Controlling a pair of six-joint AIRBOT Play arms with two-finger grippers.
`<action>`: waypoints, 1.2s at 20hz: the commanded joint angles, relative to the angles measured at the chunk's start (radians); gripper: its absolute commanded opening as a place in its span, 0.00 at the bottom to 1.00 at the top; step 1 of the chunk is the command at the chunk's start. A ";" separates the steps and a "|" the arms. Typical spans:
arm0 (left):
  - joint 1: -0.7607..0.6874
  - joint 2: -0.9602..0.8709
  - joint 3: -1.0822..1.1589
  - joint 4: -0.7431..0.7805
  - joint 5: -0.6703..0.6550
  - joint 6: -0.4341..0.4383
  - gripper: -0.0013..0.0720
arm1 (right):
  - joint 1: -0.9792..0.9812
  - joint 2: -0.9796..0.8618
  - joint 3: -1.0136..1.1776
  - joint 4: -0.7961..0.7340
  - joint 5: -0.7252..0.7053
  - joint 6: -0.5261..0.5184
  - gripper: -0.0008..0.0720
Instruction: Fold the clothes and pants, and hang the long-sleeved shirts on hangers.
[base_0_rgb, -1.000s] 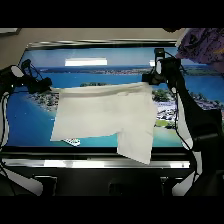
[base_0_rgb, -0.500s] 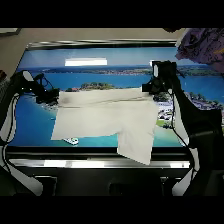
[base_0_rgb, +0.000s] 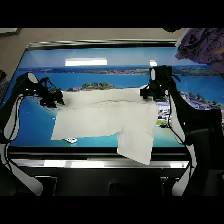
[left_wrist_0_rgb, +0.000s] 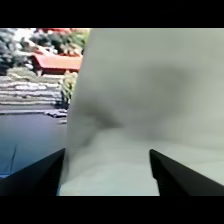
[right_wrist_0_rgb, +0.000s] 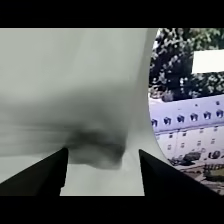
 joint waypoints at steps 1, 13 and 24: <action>0.040 0.038 0.061 0.011 -0.037 -0.007 0.93 | -0.021 0.042 0.015 0.032 0.027 -0.042 0.74; 0.319 0.552 -0.423 0.103 -0.040 0.041 0.92 | -0.523 0.702 -1.030 0.695 -0.048 -0.517 0.75; 0.294 0.607 -0.544 0.098 -0.023 0.041 0.92 | -0.517 0.785 -1.465 0.880 -0.173 -0.682 0.75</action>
